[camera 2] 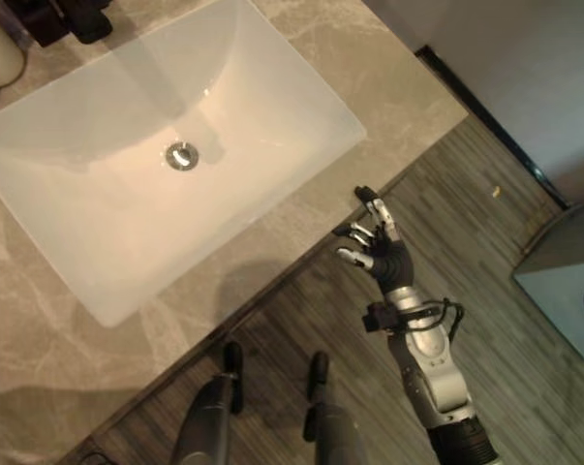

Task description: Put brush and paste in cup on sink, flatten towel.

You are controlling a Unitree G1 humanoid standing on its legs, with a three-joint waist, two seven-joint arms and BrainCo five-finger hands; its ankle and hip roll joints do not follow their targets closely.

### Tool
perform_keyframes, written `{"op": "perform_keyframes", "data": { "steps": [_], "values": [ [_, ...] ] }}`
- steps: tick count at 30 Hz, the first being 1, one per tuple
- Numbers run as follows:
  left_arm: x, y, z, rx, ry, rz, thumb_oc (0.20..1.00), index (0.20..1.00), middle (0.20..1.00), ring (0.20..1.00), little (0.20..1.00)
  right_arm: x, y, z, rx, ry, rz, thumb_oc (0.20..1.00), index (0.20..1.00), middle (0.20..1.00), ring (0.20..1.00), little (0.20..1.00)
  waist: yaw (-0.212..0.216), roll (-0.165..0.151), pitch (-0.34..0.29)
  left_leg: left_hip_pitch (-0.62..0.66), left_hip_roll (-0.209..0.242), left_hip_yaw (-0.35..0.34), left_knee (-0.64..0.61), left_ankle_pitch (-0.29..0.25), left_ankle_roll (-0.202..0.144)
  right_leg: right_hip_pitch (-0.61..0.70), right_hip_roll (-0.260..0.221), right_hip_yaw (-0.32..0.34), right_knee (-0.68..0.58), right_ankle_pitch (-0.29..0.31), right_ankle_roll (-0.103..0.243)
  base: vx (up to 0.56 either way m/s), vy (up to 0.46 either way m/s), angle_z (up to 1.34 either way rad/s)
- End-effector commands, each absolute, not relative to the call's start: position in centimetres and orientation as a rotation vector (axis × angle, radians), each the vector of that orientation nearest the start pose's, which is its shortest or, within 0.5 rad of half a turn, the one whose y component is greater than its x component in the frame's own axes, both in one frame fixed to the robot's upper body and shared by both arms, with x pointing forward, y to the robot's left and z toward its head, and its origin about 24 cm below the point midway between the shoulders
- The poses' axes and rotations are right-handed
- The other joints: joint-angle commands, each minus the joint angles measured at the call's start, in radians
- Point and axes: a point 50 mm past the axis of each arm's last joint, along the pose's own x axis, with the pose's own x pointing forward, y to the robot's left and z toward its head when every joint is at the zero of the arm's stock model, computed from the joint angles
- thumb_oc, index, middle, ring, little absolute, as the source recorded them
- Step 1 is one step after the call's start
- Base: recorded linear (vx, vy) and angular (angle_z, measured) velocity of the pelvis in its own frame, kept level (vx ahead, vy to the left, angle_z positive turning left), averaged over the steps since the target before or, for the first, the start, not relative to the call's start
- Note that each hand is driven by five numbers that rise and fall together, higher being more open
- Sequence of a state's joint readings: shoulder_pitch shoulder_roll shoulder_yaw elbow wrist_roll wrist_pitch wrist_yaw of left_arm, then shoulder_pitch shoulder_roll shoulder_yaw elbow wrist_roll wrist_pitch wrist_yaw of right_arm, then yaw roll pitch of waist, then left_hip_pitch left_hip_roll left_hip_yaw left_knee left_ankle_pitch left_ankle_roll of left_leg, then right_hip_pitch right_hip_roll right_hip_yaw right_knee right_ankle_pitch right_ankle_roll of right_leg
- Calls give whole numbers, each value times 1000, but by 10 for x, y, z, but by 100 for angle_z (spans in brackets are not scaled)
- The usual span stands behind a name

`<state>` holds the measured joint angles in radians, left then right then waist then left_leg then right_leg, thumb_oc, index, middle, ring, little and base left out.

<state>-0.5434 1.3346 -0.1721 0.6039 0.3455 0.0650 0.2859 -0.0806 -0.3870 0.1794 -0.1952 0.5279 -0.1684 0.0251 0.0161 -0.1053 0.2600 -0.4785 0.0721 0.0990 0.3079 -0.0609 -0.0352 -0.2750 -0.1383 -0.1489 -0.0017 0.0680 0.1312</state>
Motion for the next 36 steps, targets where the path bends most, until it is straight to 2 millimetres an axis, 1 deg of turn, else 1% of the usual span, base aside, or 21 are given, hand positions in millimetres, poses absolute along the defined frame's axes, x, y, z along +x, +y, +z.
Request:
{"op": "perform_keyframes", "data": {
  "steps": [1,2,3,5,6,7,11,13,14,15,19,20,22,24,27,28,30,31,33,34,36],
  "values": [
    [263,422,301,1535,-77,854,200,200,200,200,200,248,-163,100,168,-243,281,1000,1000,1000,1000,1000,5,-5,-6,11,-43,-123,-36,-43,11,26,-22,-61,95,-124,38,0,0,11],
    [263,422,301,1535,-77,854,200,200,200,200,200,248,-163,100,168,-243,281,1000,1000,1000,1000,1000,5,-5,-6,11,-43,-123,-36,-43,11,26,-22,-61,95,-124,38,27,-231,4],
    [260,430,259,1490,30,803,200,200,200,200,200,245,-171,97,155,-232,249,1000,1000,1000,1000,1000,51,44,-45,109,-29,-141,-121,8,-15,63,-10,-106,182,-212,12,30,-312,-1],
    [244,439,224,1429,117,791,200,200,200,200,200,245,-172,95,137,-218,250,1000,1000,1000,1000,1000,31,77,-49,177,-18,-154,-175,44,-34,99,-6,-129,230,-260,-4,-19,-389,27],
    [239,441,197,1367,171,774,200,200,200,200,200,245,-177,95,122,-217,222,1000,1000,1000,1000,1000,36,93,-65,203,-2,-160,-194,76,-55,126,6,-141,235,-288,-21,-56,-291,42],
    [238,441,196,1366,174,775,200,200,200,200,200,245,-177,95,121,-216,224,1000,1000,1000,1000,1000,33,94,-64,205,-2,-161,-196,77,-56,128,6,-143,234,-288,-22,-42,-270,41],
    [220,433,142,1203,222,756,200,200,200,200,200,245,-193,90,56,-193,157,1000,1000,1000,1000,1000,38,136,-98,235,46,-143,-241,171,-124,217,42,-190,187,-321,-55,-80,-253,46],
    [213,423,122,1130,221,750,200,200,200,200,200,245,-199,92,35,-196,133,1000,1000,1000,1000,1000,41,149,-106,247,61,-126,-255,197,-129,244,51,-197,169,-322,-66,-93,-169,26],
    [212,423,122,1130,222,750,200,200,200,200,200,245,-199,92,35,-195,134,1000,1000,1000,1000,1000,40,149,-106,247,61,-126,-255,197,-129,245,51,-197,169,-322,-66,-156,-228,26],
    [202,408,95,1043,233,739,200,200,200,200,200,245,-207,91,2,-187,97,1000,1000,1000,1000,1000,41,153,-115,264,47,-101,-228,174,-110,266,49,-198,147,-309,-77,-117,-160,28],
    [195,393,79,971,215,736,200,200,200,200,200,243,-212,89,-8,-177,74,1000,1000,1000,1000,1000,41,148,-122,288,12,-82,-171,109,-89,274,39,-205,129,-286,-81,-126,-138,9],
    [187,380,71,915,184,731,200,200,200,200,200,240,-220,88,-13,-176,38,1000,1000,1000,1000,1000,37,147,-137,323,-31,-66,-115,41,-66,266,34,-206,109,-263,-82,-127,-94,4],
    [173,357,64,829,116,715,200,200,200,200,200,238,-233,89,-30,-185,-30,1000,1000,1000,1000,1000,30,156,-160,388,-100,-69,-21,-47,-42,254,45,-193,83,-231,-78,-157,-94,-12],
    [170,349,62,786,87,708,200,200,200,200,200,237,-239,90,-42,-191,-61,1000,1000,1000,1000,1000,26,168,-166,423,-113,-62,-8,-69,-39,249,54,-190,79,-223,-74,-104,-20,-18],
    [168,324,60,695,15,651,200,200,200,200,200,233,-256,91,-75,-203,-159,1000,1000,1000,1000,1000,2,192,-183,518,-128,-56,-41,-116,-24,229,79,-190,79,-206,-66,-145,-6,-2],
    [168,308,66,650,-57,621,200,200,200,200,200,229,-267,95,-104,-225,-227,1000,1000,1000,1000,1000,-1,203,-186,554,-144,-93,-144,-184,15,200,100,-179,103,-201,-59,-132,17,-25],
    [171,304,74,641,-107,621,200,200,200,200,200,228,-273,96,-132,-232,-263,1000,1000,1000,1000,1000,-2,191,-176,534,-163,-112,-147,-180,25,166,92,-176,143,-180,-48,-150,-5,-33],
    [172,298,79,647,-138,594,200,200,200,200,200,227,-275,94,-129,-223,-282,1000,1000,1000,1000,1000,-9,183,-165,541,-169,-123,-170,-182,45,122,83,-180,227,-158,-26,-177,-39,-44],
    [174,292,87,679,-183,558,200,200,200,200,200,226,-275,88,-120,-210,-303,1000,1000,1000,1000,1000,-22,169,-142,546,-162,-125,-202,-170,77,27,74,-136,384,-92,54,-241,-175,-46],
    [180,288,95,701,-233,545,200,200,200,200,200,227,-273,84,-107,-204,-320,1000,1000,1000,1000,1000,-30,158,-134,534,-145,-128,-212,-146,86,16,72,-87,403,-113,58,-280,-315,-58],
    [178,288,102,707,-264,556,200,200,200,200,200,231,-269,85,-108,-211,-318,1000,1000,1000,1000,1000,-14,168,-137,524,-108,-109,-234,-131,78,46,17,-107,387,-161,21,-180,-295,-44]
  ]
}}
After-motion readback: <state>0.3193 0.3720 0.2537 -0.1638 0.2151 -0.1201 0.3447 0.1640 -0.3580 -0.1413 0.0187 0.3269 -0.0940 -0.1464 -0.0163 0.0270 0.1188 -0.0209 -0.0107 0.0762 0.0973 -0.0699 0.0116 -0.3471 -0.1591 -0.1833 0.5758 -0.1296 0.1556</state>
